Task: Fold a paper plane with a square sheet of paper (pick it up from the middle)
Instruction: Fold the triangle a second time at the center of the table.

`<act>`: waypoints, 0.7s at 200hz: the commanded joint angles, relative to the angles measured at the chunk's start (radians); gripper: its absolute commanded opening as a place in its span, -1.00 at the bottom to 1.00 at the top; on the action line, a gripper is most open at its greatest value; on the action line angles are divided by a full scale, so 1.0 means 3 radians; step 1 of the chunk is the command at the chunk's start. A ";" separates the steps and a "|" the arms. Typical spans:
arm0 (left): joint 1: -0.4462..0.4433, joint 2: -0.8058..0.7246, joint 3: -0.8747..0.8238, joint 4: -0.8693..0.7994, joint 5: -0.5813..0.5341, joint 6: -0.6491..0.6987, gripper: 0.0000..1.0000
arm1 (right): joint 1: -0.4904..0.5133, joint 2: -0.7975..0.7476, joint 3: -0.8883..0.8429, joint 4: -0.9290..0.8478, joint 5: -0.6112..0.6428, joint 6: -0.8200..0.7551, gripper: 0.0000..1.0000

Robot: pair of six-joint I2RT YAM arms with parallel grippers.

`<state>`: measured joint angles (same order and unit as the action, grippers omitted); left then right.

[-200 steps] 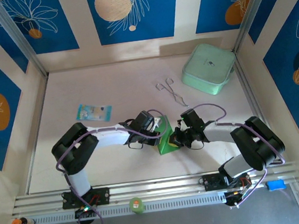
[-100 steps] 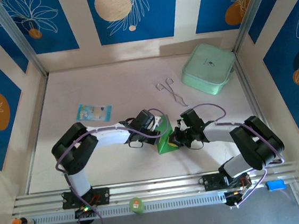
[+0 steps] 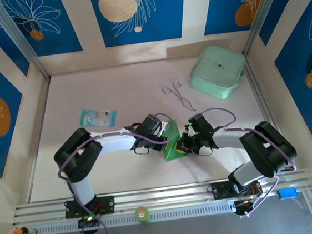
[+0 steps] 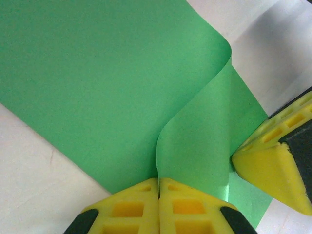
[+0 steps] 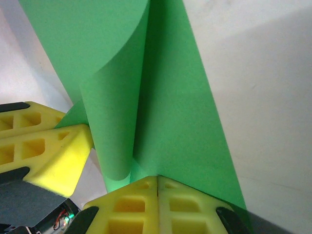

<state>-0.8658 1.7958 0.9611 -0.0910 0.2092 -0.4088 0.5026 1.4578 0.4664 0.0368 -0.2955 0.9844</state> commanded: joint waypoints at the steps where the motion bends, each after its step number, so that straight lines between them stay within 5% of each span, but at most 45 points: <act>1: 0.0013 -0.0033 0.0079 0.0003 0.0036 0.0110 -0.83 | -0.0024 0.0068 -0.0073 -0.0148 0.0059 -0.0040 -1.00; 140: 0.0017 0.0006 0.0082 0.0066 0.0037 0.0160 -0.80 | -0.0064 0.0049 -0.0086 -0.0173 0.0035 -0.0075 -1.00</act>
<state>-0.8658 1.7958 0.9623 -0.0891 0.2096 -0.3832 0.4946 1.4582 0.4641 0.0380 -0.3000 0.9768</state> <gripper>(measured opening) 0.094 0.050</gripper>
